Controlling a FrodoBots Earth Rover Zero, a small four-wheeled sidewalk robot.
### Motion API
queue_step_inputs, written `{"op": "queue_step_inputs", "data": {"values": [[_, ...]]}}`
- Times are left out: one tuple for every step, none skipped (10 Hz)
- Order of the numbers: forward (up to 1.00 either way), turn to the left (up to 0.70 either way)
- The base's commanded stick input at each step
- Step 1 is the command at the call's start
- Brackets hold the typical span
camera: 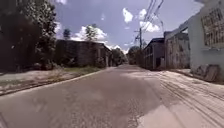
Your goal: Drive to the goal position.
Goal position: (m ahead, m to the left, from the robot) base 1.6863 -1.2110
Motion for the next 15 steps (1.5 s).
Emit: {"op": "queue_step_inputs", "data": {"values": [[0.7,0.01],[0.7,0.01],[0.7,0.01],[0.7,0.01],[0.7,0.01],[0.7,0.01],[0.7,0.01],[0.7,0.01],[0.7,0.01],[0.7,0.01],[0.7,0.01],[0.7,0.01],[0.7,0.01],[0.7,0.01],[0.7,0.01]]}}
